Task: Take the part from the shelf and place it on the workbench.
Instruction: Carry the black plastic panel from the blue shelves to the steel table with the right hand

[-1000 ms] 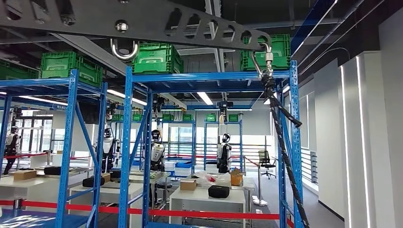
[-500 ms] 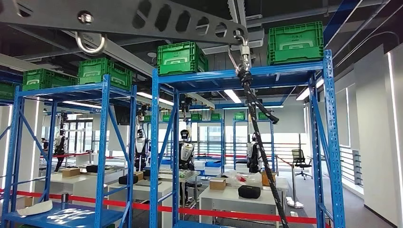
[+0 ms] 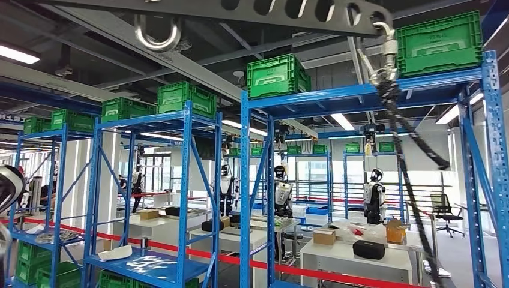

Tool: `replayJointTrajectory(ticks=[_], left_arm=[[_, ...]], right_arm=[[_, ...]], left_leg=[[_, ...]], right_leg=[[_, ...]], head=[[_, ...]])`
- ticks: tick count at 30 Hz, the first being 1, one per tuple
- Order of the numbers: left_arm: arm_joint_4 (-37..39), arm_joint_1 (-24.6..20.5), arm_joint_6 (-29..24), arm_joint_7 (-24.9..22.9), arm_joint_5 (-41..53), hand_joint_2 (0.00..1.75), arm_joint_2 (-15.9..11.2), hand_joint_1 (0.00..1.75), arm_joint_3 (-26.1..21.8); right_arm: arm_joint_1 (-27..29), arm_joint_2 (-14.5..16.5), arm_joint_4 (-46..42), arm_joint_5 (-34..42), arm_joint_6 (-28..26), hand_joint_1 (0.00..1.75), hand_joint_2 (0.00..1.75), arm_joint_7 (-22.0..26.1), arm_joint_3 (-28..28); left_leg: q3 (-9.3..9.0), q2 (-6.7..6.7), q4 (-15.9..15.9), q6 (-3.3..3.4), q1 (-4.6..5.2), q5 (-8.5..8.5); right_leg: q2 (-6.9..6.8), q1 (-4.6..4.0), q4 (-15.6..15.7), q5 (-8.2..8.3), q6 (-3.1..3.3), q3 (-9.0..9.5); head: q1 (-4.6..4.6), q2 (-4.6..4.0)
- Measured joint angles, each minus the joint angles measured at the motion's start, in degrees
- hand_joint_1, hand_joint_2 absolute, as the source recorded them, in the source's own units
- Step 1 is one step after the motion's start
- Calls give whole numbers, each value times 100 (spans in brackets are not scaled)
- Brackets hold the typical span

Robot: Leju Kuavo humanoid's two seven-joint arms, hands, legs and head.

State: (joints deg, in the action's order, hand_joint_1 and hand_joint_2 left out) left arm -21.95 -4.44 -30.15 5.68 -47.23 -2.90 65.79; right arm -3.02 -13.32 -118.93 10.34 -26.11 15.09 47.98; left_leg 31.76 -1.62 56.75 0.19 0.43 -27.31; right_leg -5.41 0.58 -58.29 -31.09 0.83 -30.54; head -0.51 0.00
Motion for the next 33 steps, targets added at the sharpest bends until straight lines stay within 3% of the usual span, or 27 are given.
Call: replayJointTrajectory(ticks=[1,3,5,6,7,8,10,12,14,16,18,20,21,22,23,25,27,29,31,33], left_arm=[[1,4,4,-5,-15,175,-1,0,1],[1,-7,15,-10,-32,175,7,0,3],[1,-14,30,-10,-42,175,14,0,6],[1,-12,34,-10,-45,175,15,0,8],[1,-10,39,-10,-47,175,15,0,9],[1,-9,42,-10,-49,175,16,0,10],[1,-17,51,-10,-52,175,19,0,11],[2,-24,68,-10,-56,175,23,0,11],[7,-13,85,-10,-60,175,23,0,15],[13,1,93,-10,-72,175,23,0,23],[16,-9,99,-10,-95,175,26,0,29],[17,-20,105,-10,-109,175,30,0,31],[18,-19,109,-11,-111,175,31,0,33],[19,-15,114,-14,-113,175,32,0,34],[19,-13,119,-17,-114,175,32,0,37],[22,-19,126,-25,-116,175,31,0,39],[24,-37,127,-26,-119,175,31,0,39],[26,-32,127,-26,-120,175,28,0,39],[28,-12,126,-25,-122,175,28,0,39],[29,-21,127,-23,-123,175,37,0,40]], right_arm=[[-8,3,1,-5,7,175,175,-5,-4],[-13,3,5,-14,16,175,175,-20,-9],[-7,3,13,-18,22,175,175,-37,-9],[-5,3,16,-19,23,175,175,-42,-9],[-4,3,18,-20,23,175,175,-44,-9],[-5,3,18,-21,24,175,175,-45,-10],[-6,3,19,-22,28,175,175,-47,-11],[-4,2,19,-26,35,175,175,-54,-11],[-10,5,18,-38,38,175,175,-64,-10],[-20,19,17,-64,39,175,175,-77,-8],[-19,32,16,-93,40,175,175,-102,-9],[-15,36,16,-105,40,175,175,-128,-8],[-15,37,16,-106,40,175,175,-136,-7],[-15,38,16,-108,40,175,175,-141,-6],[-17,42,16,-112,40,175,175,-144,-5],[-21,48,16,-119,41,175,175,-144,-5],[-23,50,16,-121,42,175,175,-144,-4],[-30,54,15,-122,44,175,175,-146,-1],[-51,57,13,-122,46,175,175,-146,1],[-61,57,13,-122,52,175,175,-146,1]], left_leg=[[-10,48,-34,30,-19,25],[-12,149,-61,63,-37,51],[-3,268,-53,71,-39,54],[-2,334,-43,68,-40,52],[-3,403,-30,61,-44,47],[-4,475,-12,47,-50,39],[23,616,49,-4,-52,11],[80,732,94,-76,-57,9],[113,821,95,-147,-76,25],[181,667,241,-209,-72,-80],[438,375,813,-258,-73,-394],[769,262,1516,-283,-92,-671],[837,249,1660,-282,-95,-672],[802,238,1590,-270,-95,-569],[657,207,1308,-242,-89,-382],[273,-4,555,-156,-35,-63],[92,-177,170,-79,31,2],[94,-112,116,-24,51,-7],[77,-2,50,32,27,30],[61,107,7,68,-1,58]], right_leg=[[123,8,-128,-99,-26,-51],[415,21,-724,-432,-60,-334],[501,23,-1385,-655,-76,-670],[508,27,-1489,-613,-82,-738],[516,34,-1367,-458,-86,-701],[549,45,-1053,-236,-88,-573],[767,79,-366,78,-77,-276],[913,84,-81,126,-37,-161],[821,75,-62,131,33,-161],[697,86,-39,142,107,-142],[557,78,-27,134,159,-124],[408,57,-28,117,183,-115],[337,48,-29,107,185,-108],[271,40,-29,97,184,-97],[209,33,-29,83,178,-79],[98,11,-31,49,151,-36],[-6,-7,-30,24,99,-15],[-113,-9,-13,10,37,4],[22,7,-105,-87,-17,-14],[341,22,-603,-375,-47,-245]], head=[[14,0],[36,0],[50,0],[56,0],[62,0],[66,0],[65,0],[51,1],[46,1],[32,0],[8,0],[-3,0],[-9,0],[-15,0],[-21,0],[-22,0],[-16,0],[-12,0],[-3,0],[23,0]])
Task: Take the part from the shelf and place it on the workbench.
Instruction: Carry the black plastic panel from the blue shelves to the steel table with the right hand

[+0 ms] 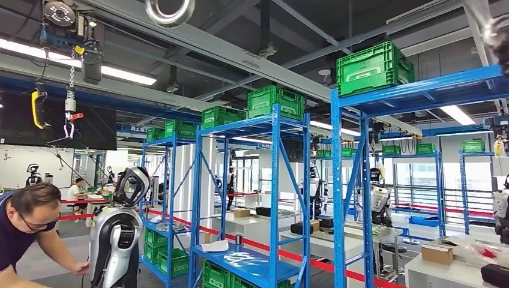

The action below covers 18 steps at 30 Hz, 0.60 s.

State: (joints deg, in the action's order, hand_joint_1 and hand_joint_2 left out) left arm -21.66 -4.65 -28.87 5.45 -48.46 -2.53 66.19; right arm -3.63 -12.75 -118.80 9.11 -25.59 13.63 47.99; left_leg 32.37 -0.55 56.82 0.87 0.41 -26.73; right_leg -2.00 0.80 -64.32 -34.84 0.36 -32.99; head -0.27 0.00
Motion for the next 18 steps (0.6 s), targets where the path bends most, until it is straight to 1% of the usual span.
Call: replayJointTrajectory(ticks=[1,2,3,4,5,6,7,8,9,10,11,12,13,14,15,16,17,18], left_arm=[[0,-10,1,2,0,175,5,0,1],[0,-16,1,5,-1,175,11,0,1],[0,-15,0,8,-2,175,15,0,2],[0,-13,-2,11,-4,175,15,0,2],[0,-11,-4,13,-7,175,17,0,2],[0,-11,-8,14,-10,175,20,0,2],[0,-16,-13,14,-14,175,23,0,3],[0,-22,-17,14,-20,175,27,0,3],[1,-24,-21,13,-27,175,28,0,4],[1,-24,-24,13,-32,175,28,0,4],[2,-15,-26,10,-38,175,27,0,5],[5,-5,-28,4,-44,175,26,0,7],[8,2,-30,-3,-50,175,25,0,9],[11,1,-31,-11,-57,175,25,0,11],[15,-6,-32,-17,-66,175,25,0,13],[16,-15,-33,-20,-72,175,26,0,13],[17,-21,-33,-23,-80,175,26,0,13],[17,-21,-33,-28,-90,175,26,0,13]], right_arm=[[3,-1,1,0,3,175,175,-1,3],[6,-2,3,0,5,175,175,-5,7],[8,-3,5,0,7,175,175,-7,10],[6,-4,7,0,10,175,175,-9,13],[3,-4,7,0,15,175,175,-10,14],[-1,-4,7,0,22,175,175,-10,14],[-6,-4,9,0,32,175,175,-11,15],[-9,-4,10,0,41,175,175,-14,17],[-12,-4,12,0,48,175,175,-18,18],[-16,-4,14,0,54,175,175,-22,20],[-22,-3,14,0,56,175,175,-24,19],[-28,-1,14,-1,59,175,175,-26,19],[-33,3,14,-5,62,175,175,-27,19],[-35,8,14,-9,66,175,175,-28,18],[-32,12,14,-14,69,175,175,-32,18],[-29,14,14,-17,72,175,175,-37,19],[-27,14,15,-17,74,175,175,-46,20],[-25,15,15,-17,75,175,175,-60,21]], left_leg=[[2,62,0,10,-4,1],[1,126,2,14,-4,0],[-1,193,6,15,-4,-3],[-5,263,12,13,-5,-6],[-9,337,24,4,-8,-12],[-7,411,44,-12,-12,-23],[8,481,79,-38,-6,-37],[30,544,111,-68,-5,-47],[56,595,136,-100,-8,-52],[78,643,145,-133,-15,-47],[89,691,139,-165,-29,-40],[93,678,147,-197,-35,-49],[117,598,207,-231,-34,-96],[186,477,367,-261,-32,-196],[307,330,635,-287,-37,-338],[481,225,993,-312,-49,-505],[661,177,1355,-329,-64,-643],[788,156,1603,-338,-75,-700]], right_leg=[[104,2,-374,-168,-7,-190],[149,2,-707,-279,-13,-366],[164,3,-898,-291,-19,-482],[168,7,-885,-188,-23,-505],[184,16,-655,14,-26,-426],[253,32,-288,247,-28,-285],[366,49,66,411,-28,-137],[462,60,324,508,-16,-29],[533,60,456,527,5,24],[541,49,476,503,36,36],[489,42,482,507,77,37],[434,42,499,512,116,52],[375,46,518,516,155,73],[308,52,537,517,191,94],[240,48,546,511,220,114],[170,38,547,499,239,126],[96,29,546,485,250,136],[24,22,545,471,252,147]], head=[[16,0],[26,0],[31,0],[36,0],[39,0],[42,0],[38,0],[33,0],[24,0],[17,0],[17,0],[15,0],[11,0],[6,0],[-5,0],[-15,0],[-22,0],[-30,0]])
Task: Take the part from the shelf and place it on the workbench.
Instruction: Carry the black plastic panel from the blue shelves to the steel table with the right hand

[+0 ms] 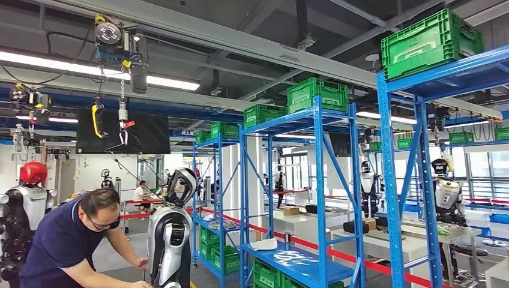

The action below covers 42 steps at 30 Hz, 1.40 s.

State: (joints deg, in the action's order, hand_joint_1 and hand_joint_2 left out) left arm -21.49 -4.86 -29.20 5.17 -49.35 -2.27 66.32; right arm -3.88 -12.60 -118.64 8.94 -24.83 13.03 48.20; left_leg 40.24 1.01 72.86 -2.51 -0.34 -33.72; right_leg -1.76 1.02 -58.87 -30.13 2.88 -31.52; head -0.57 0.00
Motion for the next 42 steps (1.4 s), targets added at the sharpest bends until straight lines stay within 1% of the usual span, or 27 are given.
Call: replayJointTrajectory(ticks=[1,2,3,5,7,9,10,12,13,15,16,17,18,20,22,24,25,27,29,31,32,33,34,36,38,40,42], left_arm=[[1,5,0,-5,-9,175,0,0,1],[1,10,0,-12,-16,175,-1,0,1],[2,13,0,-17,-21,175,-2,0,2],[5,2,0,-21,-25,175,-6,0,2],[8,-13,0,-24,-27,175,-10,0,1],[10,-1,-1,-32,-31,175,-19,0,0],[11,10,-1,-36,-33,175,-23,0,-1],[11,13,-1,-43,-36,175,-27,0,-1],[11,5,2,-44,-37,175,-23,0,-1],[11,-8,11,-50,-39,175,-15,0,-1],[11,-7,16,-55,-43,175,-12,0,-1],[11,-3,22,-60,-47,175,-11,0,-1],[11,0,28,-64,-51,175,-11,0,-1],[11,-5,37,-65,-56,175,-7,0,-2],[14,-10,44,-66,-72,175,-3,0,-2],[20,4,48,-67,-90,175,-7,0,-1],[25,15,49,-67,-97,175,-9,0,0],[32,16,51,-67,-109,175,-12,0,1],[34,0,53,-67,-122,175,-9,0,2],[35,-10,55,-63,-129,175,-8,0,2],[35,-10,56,-62,-129,175,-7,0,2],[36,-8,57,-61,-131,175,-6,0,2],[38,-4,57,-61,-133,175,-6,0,2],[49,-5,57,-61,-137,175,-7,0,3],[58,-19,56,-59,-137,175,-8,0,4],[63,-13,52,-60,-139,175,-11,0,4],[69,6,44,-64,-142,175,-15,0,7]], right_arm=[[-1,1,1,0,2,175,175,-11,1],[-2,3,1,0,3,175,175,-21,1],[-3,5,1,0,4,175,175,-26,1],[-4,9,1,0,5,175,175,-28,0],[-6,10,1,0,5,175,175,-32,0],[-11,14,0,0,6,175,175,-36,-1],[-16,17,0,0,7,175,175,-38,-2],[-25,21,1,0,9,175,175,-37,-5],[-23,20,2,0,10,175,175,-37,-5],[-11,16,9,0,13,175,175,-40,-3],[-7,15,14,0,13,175,175,-42,-3],[-7,14,18,0,14,175,175,-44,-3],[-9,14,20,0,14,175,175,-44,-3],[-16,14,20,0,15,175,175,-45,-3],[-18,14,20,1,19,175,175,-51,-1],[-27,15,20,2,23,175,175,-57,-2],[-37,17,20,2,26,175,175,-57,-2],[-53,24,20,2,30,175,175,-57,-2],[-53,27,21,2,32,175,175,-59,-1],[-48,27,23,5,32,175,175,-61,0],[-49,27,25,8,32,175,175,-61,1],[-49,27,27,10,32,175,175,-62,2],[-51,27,29,13,32,175,175,-62,2],[-56,27,32,13,31,175,175,-61,2],[-62,27,33,14,31,175,175,-62,2],[-67,27,35,19,31,175,175,-65,3],[-74,27,38,22,31,175,175,-65,1]], left_leg=[[39,-11,65,1,-5,42],[-34,-27,-91,15,-5,186],[-201,-82,-426,43,4,396],[-548,-336,-1120,128,68,667],[-663,-486,-1404,205,138,689],[-662,-383,-1465,268,140,702],[-676,-320,-1505,298,127,719],[-713,-203,-1577,349,91,755],[-714,-138,-1583,362,92,757],[-717,6,-1582,376,92,753],[-722,81,-1580,375,93,751],[-729,155,-1575,370,92,747],[-739,230,-1567,359,90,740],[-731,375,-1525,317,91,714],[-694,487,-1487,259,90,703],[-673,571,-1485,197,75,708],[-666,537,-1463,166,75,688],[-545,303,-1170,104,78,502],[-214,48,-455,60,59,152],[84,-18,153,40,35,-54],[102,-26,178,42,30,7],[12,-40,-5,55,28,157],[-176,-86,-369,81,34,385],[-570,-290,-1122,162,89,666],[-700,-407,-1414,239,152,679],[-696,-314,-1467,297,152,692],[-723,-207,-1533,346,118,720]], right_leg=[[-67,-6,0,-16,-4,14],[-130,-10,-1,-33,-11,36],[-187,-14,0,-53,-20,64],[-294,-30,1,-95,-59,114],[-402,-46,8,-122,-118,134],[-500,-44,28,-147,-180,160],[-443,-36,7,-183,-207,164],[-154,-23,-316,-397,-243,23],[11,-20,-653,-557,-249,-150],[130,-22,-1353,-791,-257,-547],[141,-22,-1505,-769,-258,-662],[147,-20,-1439,-631,-256,-674],[178,-14,-1159,-402,-252,-583],[385,13,-427,-4,-239,-305],[527,17,-67,107,-210,-165],[448,2,-44,102,-152,-147],[394,3,-29,105,-116,-130],[267,10,4,104,-47,-83],[129,-10,9,78,-6,-48],[1,-26,7,52,7,-29],[-64,-31,6,37,3,-14],[-123,-37,6,19,-4,8],[-191,-42,6,-6,-15,42],[-297,-64,8,-58,-55,104],[-394,-74,16,-85,-111,129],[-462,-62,21,-114,-165,146],[-243,-47,-149,-245,-208,83]], head=[[-5,0],[-9,0],[-12,0],[-16,0],[-14,0],[-1,0],[5,0],[33,0],[42,0],[56,0],[60,0],[65,0],[68,0],[67,0],[54,0],[48,0],[45,0],[34,0],[14,0],[5,0],[-1,0],[-5,0],[-11,0],[-13,0],[-7,0],[5,0],[23,0]])
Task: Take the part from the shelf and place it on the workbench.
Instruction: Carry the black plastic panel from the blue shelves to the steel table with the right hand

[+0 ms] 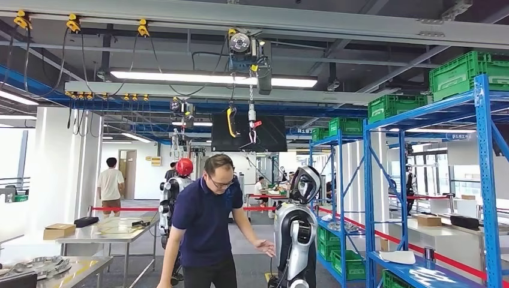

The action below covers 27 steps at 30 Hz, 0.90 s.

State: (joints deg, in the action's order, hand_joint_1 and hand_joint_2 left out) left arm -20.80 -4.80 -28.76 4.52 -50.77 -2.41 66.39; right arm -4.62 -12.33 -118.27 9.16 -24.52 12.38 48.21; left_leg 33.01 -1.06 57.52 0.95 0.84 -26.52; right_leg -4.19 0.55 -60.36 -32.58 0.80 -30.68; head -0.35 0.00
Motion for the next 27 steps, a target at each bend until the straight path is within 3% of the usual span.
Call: replayJointTrajectory(ticks=[2,4,5,6,7,9,11,13,15,17,18,20,21,22,24,26,27], left_arm=[[3,-4,-4,-8,-2,175,6,0,8],[3,-15,-3,-16,-5,175,16,0,19],[3,-16,-3,-20,-7,175,18,0,23],[3,-14,-4,-25,-8,175,19,0,25],[3,-13,-4,-28,-10,175,19,0,26],[4,-20,-4,-34,-14,175,22,0,26],[5,-27,-2,-45,-32,175,25,0,26],[8,-16,-1,-58,-57,175,23,0,27],[11,-8,-3,-66,-70,175,20,0,28],[12,-16,-7,-69,-82,175,19,0,29],[12,-23,-8,-68,-86,175,20,0,31],[12,-38,-11,-62,-92,175,21,0,32],[12,-42,-12,-62,-96,175,20,0,32],[13,-41,-16,-64,-102,175,19,0,32],[15,-32,-37,-68,-110,175,15,0,34],[18,-37,-59,-66,-114,175,11,0,40],[20,-38,-66,-66,-115,175,6,0,45]], right_arm=[[6,-2,5,0,0,175,175,2,-2],[33,-4,16,1,-1,175,175,3,-1],[47,-5,22,1,-1,175,175,2,-1],[55,-5,27,2,-2,175,175,1,-1],[58,-6,29,2,-2,175,175,0,-1],[56,-6,31,2,-1,175,175,0,0],[54,-6,36,2,0,175,175,-2,2],[41,-4,39,2,2,175,175,-4,2],[16,2,39,6,11,175,175,-4,2],[3,7,42,16,24,175,175,-4,3],[1,7,45,22,29,175,175,-3,3],[2,7,58,37,35,175,175,-3,4],[1,8,66,45,38,175,175,-4,5],[-3,9,71,53,40,175,175,-4,7],[-15,12,74,63,44,175,175,-2,8],[-23,14,77,70,48,175,175,4,8],[-25,14,78,76,53,175,175,6,9]], left_leg=[[-13,106,-26,33,-19,9],[-15,235,-18,47,-19,1],[-18,306,-10,46,-19,-5],[-23,382,4,38,-22,-13],[-29,460,27,23,-26,-27],[-20,602,92,-24,-29,-68],[15,710,130,-80,-35,-82],[39,800,122,-141,-56,-72],[90,651,255,-201,-58,-171],[319,342,784,-251,-61,-461],[491,248,1151,-271,-73,-625],[716,189,1614,-283,-89,-747],[689,177,1562,-273,-90,-655],[559,152,1304,-250,-84,-477],[189,-49,569,-168,-30,-138],[6,-239,167,-82,44,-58],[4,-252,130,-49,72,-78]], right_leg=[[310,8,-592,-294,-29,-305],[384,9,-1254,-502,-48,-690],[388,12,-1370,-460,-53,-790],[398,18,-1274,-305,-57,-789],[440,30,-974,-65,-57,-688],[653,65,-286,291,-54,-412],[787,68,7,350,-28,-289],[704,54,41,355,37,-273],[580,57,84,365,113,-233],[437,43,113,356,165,-191],[360,30,116,344,181,-179],[204,11,114,318,195,-159],[132,2,114,304,195,-144],[67,-5,114,288,191,-122],[-48,-23,115,249,166,-71],[-155,-37,120,223,119,-47],[-213,-41,128,216,92,-41]], head=[[23,0],[40,0],[44,0],[49,0],[51,0],[48,0],[30,0],[24,0],[14,0],[-4,0],[-7,0],[-21,0],[-27,0],[-33,0],[-33,0],[-29,0],[-28,0]])
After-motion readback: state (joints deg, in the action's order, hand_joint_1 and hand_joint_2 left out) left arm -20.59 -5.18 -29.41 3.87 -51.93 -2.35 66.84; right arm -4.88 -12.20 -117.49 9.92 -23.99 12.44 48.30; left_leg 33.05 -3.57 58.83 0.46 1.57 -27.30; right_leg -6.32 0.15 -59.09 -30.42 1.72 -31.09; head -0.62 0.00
